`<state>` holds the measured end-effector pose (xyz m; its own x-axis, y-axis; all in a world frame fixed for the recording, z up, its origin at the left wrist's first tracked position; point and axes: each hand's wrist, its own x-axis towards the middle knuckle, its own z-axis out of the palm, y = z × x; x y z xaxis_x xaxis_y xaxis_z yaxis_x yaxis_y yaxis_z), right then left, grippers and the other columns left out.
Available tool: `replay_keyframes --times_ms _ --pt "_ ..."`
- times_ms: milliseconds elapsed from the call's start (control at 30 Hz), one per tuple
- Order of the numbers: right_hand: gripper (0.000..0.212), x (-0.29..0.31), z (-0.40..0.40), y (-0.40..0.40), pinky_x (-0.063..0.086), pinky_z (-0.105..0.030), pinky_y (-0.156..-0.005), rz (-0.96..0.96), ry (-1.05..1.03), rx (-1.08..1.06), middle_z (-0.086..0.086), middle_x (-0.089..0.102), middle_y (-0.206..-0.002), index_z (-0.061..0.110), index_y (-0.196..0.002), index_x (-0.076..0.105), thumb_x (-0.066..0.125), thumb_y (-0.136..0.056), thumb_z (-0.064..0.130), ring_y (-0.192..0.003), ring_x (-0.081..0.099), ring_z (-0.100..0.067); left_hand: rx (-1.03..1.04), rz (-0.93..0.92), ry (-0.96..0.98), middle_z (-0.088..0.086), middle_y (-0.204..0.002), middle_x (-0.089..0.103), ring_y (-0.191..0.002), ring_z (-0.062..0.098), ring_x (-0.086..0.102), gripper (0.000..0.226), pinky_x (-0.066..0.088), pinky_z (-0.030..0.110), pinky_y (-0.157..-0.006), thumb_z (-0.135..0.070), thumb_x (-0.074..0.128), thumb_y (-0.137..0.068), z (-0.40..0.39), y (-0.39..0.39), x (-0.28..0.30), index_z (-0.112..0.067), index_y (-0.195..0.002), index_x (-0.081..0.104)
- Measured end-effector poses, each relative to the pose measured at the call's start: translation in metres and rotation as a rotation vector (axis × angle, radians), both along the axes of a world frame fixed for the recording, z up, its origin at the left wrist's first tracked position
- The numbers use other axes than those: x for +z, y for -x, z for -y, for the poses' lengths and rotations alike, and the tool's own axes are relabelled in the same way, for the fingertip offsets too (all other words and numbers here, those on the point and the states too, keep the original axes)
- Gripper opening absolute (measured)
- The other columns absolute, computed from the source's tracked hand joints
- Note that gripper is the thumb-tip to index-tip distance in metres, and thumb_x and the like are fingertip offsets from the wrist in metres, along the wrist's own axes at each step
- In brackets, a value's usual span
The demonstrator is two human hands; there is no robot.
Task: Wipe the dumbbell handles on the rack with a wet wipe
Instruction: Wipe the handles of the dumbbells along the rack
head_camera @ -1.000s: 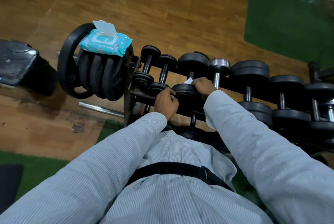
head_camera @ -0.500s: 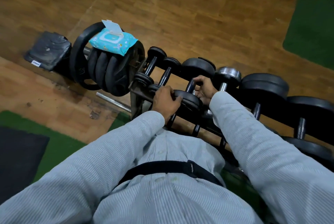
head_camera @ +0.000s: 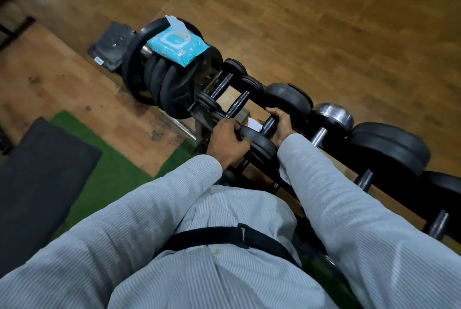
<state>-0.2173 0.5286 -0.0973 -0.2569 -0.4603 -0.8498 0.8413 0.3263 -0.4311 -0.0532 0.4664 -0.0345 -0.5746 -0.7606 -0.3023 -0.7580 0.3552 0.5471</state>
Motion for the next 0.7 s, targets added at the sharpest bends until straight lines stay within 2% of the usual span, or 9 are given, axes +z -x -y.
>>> replay_keyframes --times_ms 100,200,267,333,367,433,533,600,700 --pt "0.037 0.001 0.003 -0.003 0.057 -0.038 -0.079 -0.055 -0.035 0.059 -0.016 0.069 -0.087 0.007 -0.095 0.067 0.067 -0.083 0.042 -0.072 0.068 -0.031 0.047 -0.005 0.004 0.007 -0.117 0.058 -0.1 0.026 0.058 0.028 0.048 0.035 -0.083 -0.03 0.062 -0.089 -0.002 0.003 -0.003 -0.011 -0.11 0.064" --pt "0.04 0.003 0.003 -0.005 0.054 -0.034 -0.076 -0.203 -0.158 0.154 -0.017 0.067 -0.108 0.01 -0.107 0.062 0.062 -0.084 0.042 -0.081 0.067 -0.029 0.06 -0.015 0.042 0.006 -0.107 0.058 -0.098 0.028 0.057 0.016 0.047 0.038 -0.079 -0.025 0.055 -0.093 0.001 0.011 -0.005 -0.012 -0.101 0.062" --pt "0.042 0.011 -0.008 -0.009 0.051 -0.033 -0.072 -0.355 -0.308 0.255 -0.016 0.07 -0.113 0.007 -0.108 0.067 0.058 -0.079 0.036 -0.085 0.066 -0.03 0.067 -0.029 0.044 0.007 -0.102 0.058 -0.098 0.028 0.057 0.014 0.049 0.04 -0.08 -0.022 0.054 -0.094 0.006 0.019 -0.008 -0.011 -0.095 0.061" --pt "0.037 0.027 -0.026 -0.023 0.05 -0.036 -0.081 -0.568 -0.394 0.42 -0.015 0.07 -0.113 0.005 -0.109 0.069 0.052 -0.087 0.031 -0.095 0.064 -0.033 0.079 -0.033 0.046 0.011 -0.101 0.06 -0.098 0.031 0.058 0.014 0.051 0.043 -0.083 -0.019 0.052 -0.094 0.011 0.03 -0.011 -0.007 -0.094 0.06" --pt "0.034 0.034 -0.037 -0.033 0.046 -0.036 -0.081 -0.7 -0.385 0.484 -0.014 0.068 -0.112 0.005 -0.109 0.069 0.047 -0.094 0.026 -0.099 0.062 -0.033 0.09 -0.037 0.047 0.014 -0.101 0.061 -0.098 0.033 0.059 0.014 0.051 0.046 -0.085 -0.017 0.052 -0.093 0.012 0.036 -0.013 -0.006 -0.096 0.059" --pt "0.031 0.049 -0.057 -0.054 0.042 -0.033 -0.078 -0.837 -0.275 0.419 -0.009 0.069 -0.105 0.011 -0.108 0.071 0.042 -0.098 0.018 -0.096 0.06 -0.027 0.135 -0.051 0.046 0.017 -0.104 0.064 -0.099 0.035 0.059 0.017 0.051 0.049 -0.087 -0.015 0.053 -0.09 0.013 0.045 -0.018 -0.004 -0.103 0.054" --pt "0.046 0.047 -0.073 -0.059 0.049 -0.029 -0.094 -0.883 -0.115 0.439 0.001 0.073 -0.116 0.024 -0.119 0.073 0.046 -0.083 0.01 -0.107 0.064 -0.015 0.213 -0.033 0.027 0.018 -0.106 0.067 -0.1 0.038 0.06 0.024 0.051 0.048 -0.084 -0.014 0.051 -0.092 0.013 0.053 -0.024 -0.005 -0.114 0.048" --pt "0.066 0.042 -0.076 -0.048 0.044 -0.032 -0.108 -0.917 -0.036 0.628 0.004 0.066 -0.134 0.025 -0.133 0.067 0.049 -0.074 0.0 -0.125 0.058 -0.015 0.241 -0.03 0.007 0.018 -0.103 0.068 -0.095 0.037 0.062 0.025 0.052 0.045 -0.078 -0.015 0.051 -0.093 0.017 0.056 -0.029 -0.008 -0.116 0.045" --pt "0.086 0.047 -0.068 -0.028 0.036 -0.04 -0.112 -1.026 -0.035 1.022 -0.009 0.053 -0.139 0.031 -0.15 0.049 0.051 -0.071 -0.003 -0.132 0.045 -0.029 0.235 -0.033 -0.001 0.014 -0.097 0.067 -0.089 0.035 0.063 0.023 0.042 0.038 -0.069 -0.016 0.052 -0.093 0.02 0.058 -0.036 -0.013 -0.114 0.045"
